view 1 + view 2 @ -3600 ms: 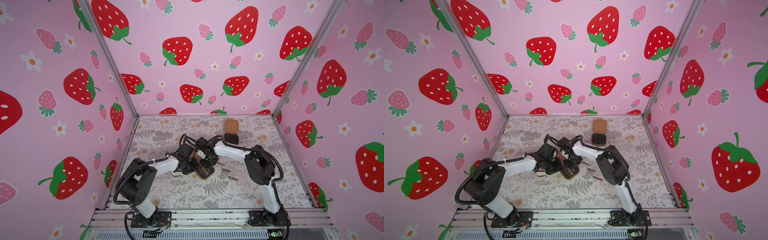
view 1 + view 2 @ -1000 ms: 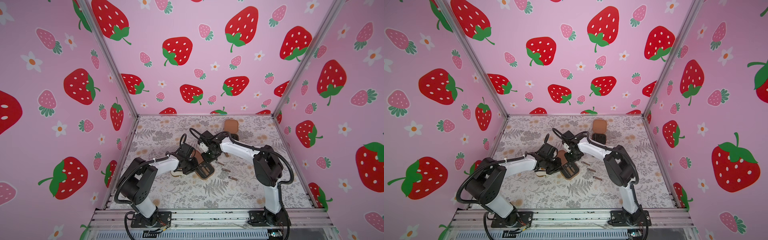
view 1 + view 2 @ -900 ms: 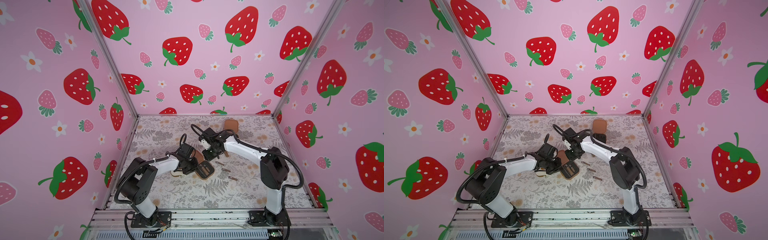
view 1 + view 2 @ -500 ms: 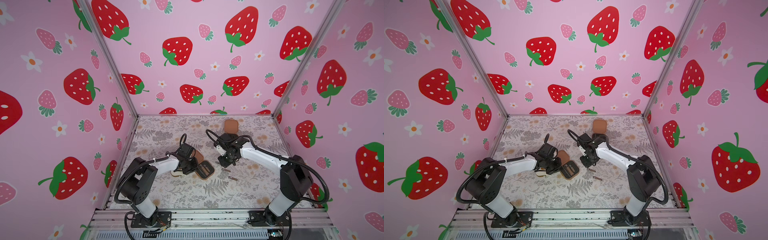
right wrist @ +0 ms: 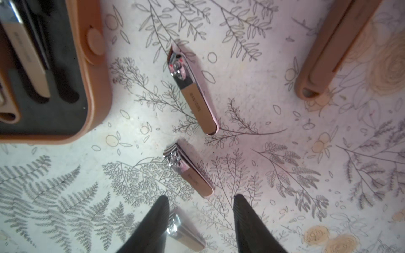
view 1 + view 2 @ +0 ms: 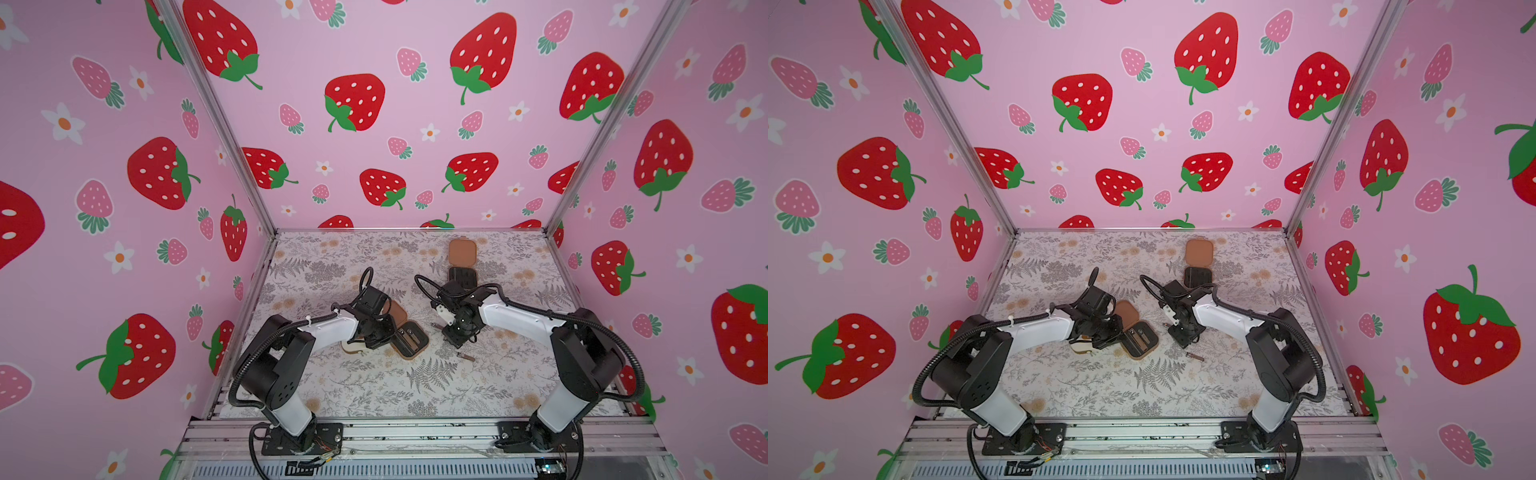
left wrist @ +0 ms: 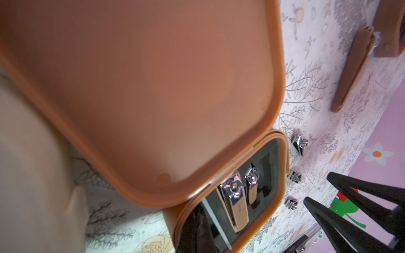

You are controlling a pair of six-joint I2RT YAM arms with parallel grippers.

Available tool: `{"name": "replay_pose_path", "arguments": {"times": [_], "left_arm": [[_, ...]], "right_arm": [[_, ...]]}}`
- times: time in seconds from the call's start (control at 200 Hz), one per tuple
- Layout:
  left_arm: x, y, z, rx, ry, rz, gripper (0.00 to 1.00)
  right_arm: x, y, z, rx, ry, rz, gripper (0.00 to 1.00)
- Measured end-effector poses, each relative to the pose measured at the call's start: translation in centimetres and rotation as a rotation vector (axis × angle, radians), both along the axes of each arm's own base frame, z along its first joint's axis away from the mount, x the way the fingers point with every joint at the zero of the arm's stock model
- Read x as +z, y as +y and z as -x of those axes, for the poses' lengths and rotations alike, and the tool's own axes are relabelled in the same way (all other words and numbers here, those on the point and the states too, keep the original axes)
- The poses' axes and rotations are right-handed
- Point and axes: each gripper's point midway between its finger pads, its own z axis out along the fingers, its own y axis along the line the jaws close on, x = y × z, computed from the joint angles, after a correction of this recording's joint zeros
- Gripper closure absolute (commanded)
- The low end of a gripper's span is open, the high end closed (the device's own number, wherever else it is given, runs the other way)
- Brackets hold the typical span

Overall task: Organize nail clipper sets
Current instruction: Pick up the nail clipper from the center of the board.

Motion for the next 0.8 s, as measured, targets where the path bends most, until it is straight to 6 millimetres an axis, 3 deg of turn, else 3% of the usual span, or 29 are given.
{"name": "replay_pose_path", "arguments": {"times": [0.195, 0.295, 0.801], "left_arm": [[0.0, 0.0, 0.0, 0.0, 0.0, 0.0, 1.0], [0.0, 0.0, 0.0, 0.0, 0.0, 0.0, 1.0], [0.0, 0.0, 0.0, 0.0, 0.001, -0.001, 1.0]], "right_arm": [[-2.0, 0.1, 0.0, 0.026, 0.031, 0.029, 0.52], [-2.0, 0.5, -0.3, 0.033, 0.027, 0.022, 0.56], [-2.1, 1.5, -0.1, 0.038, 0.073, -0.005, 0.88]]}}
